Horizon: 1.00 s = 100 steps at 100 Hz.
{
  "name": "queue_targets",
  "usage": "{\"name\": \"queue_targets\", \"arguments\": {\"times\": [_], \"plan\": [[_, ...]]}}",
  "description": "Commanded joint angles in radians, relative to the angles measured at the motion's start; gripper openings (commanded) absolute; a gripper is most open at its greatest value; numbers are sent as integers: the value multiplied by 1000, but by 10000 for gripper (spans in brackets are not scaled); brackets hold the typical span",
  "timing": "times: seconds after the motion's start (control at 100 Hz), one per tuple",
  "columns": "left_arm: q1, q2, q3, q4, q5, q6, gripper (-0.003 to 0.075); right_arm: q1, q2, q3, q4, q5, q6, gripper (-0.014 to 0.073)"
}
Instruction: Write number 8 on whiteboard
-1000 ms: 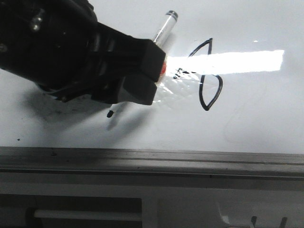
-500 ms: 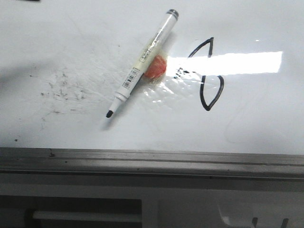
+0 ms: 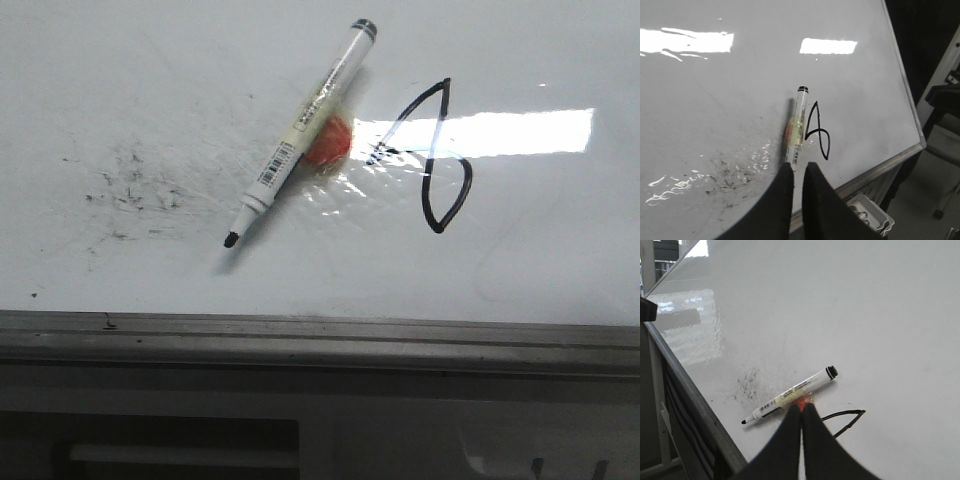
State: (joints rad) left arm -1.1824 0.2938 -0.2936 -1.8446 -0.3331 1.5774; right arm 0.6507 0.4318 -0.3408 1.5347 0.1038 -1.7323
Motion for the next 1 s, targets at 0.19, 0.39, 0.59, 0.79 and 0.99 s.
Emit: {"name": "queue_targets", "arguments": {"times": [0.19,0.39,0.59,0.79,0.99], "plan": [[-7,-26,-16,-18,58,3,-20,0,0,-27,10,-12,2,-69],[-7,-26,-16,-18,58,3,-20,0,0,-27,10,-12,2,-69],[-1,-26,19,119,-28,13,-20,0,0,-27,10,-16,2,-69],[150,-26,141,576,-44,-182,-20,0,0,-27,10,-16,2,-69],[492,-81,200,1091,116,-706,-20,0,0,-27,10,-16,2,-69]]}}
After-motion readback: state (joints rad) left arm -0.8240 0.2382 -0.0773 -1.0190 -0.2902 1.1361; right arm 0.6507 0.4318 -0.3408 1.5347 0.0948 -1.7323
